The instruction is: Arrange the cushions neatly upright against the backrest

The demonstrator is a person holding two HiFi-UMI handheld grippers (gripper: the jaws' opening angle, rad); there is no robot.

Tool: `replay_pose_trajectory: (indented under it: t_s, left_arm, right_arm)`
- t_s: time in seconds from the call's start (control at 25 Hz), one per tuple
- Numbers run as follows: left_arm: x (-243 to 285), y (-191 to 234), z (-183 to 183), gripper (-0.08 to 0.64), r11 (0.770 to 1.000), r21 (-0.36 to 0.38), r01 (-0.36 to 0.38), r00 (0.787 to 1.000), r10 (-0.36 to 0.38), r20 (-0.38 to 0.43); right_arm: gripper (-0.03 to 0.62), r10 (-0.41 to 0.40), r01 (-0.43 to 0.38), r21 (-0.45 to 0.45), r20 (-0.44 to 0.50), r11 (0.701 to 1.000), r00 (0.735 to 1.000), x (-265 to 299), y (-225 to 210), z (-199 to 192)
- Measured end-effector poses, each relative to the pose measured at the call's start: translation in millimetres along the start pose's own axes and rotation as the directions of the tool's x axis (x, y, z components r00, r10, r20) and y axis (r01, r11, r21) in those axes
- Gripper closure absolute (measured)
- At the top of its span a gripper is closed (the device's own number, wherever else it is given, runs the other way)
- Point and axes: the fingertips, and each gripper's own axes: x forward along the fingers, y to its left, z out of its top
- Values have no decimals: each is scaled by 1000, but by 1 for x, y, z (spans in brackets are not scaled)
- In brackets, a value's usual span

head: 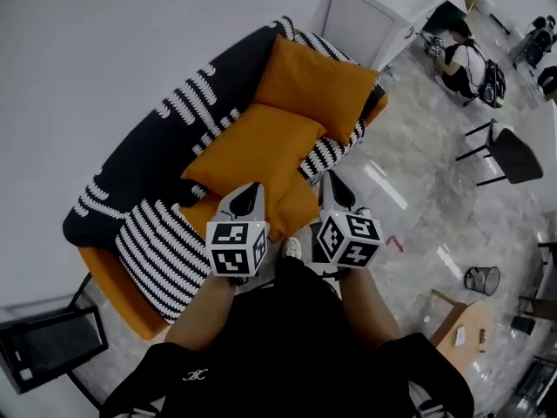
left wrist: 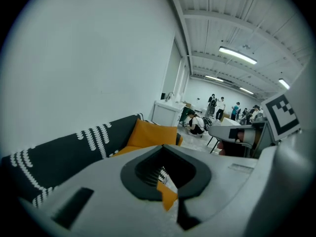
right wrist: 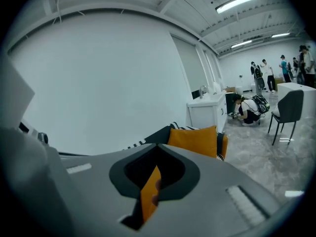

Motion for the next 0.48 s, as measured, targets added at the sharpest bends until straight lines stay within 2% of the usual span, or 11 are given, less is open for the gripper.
replay_pose_trajectory:
  t_s: [0.24, 0.48]
  left_arm:
    - [57, 16, -9, 552, 996, -48, -71, 994, 67, -84]
    - [115, 33, -35, 551, 985, -68, -157, 969, 140, -203]
  right_arm:
    - [583, 40, -44, -36, -106, 998, 994, 58, -40, -17]
    - [583, 62, -80, -87, -197, 993, 978, 130, -96, -35]
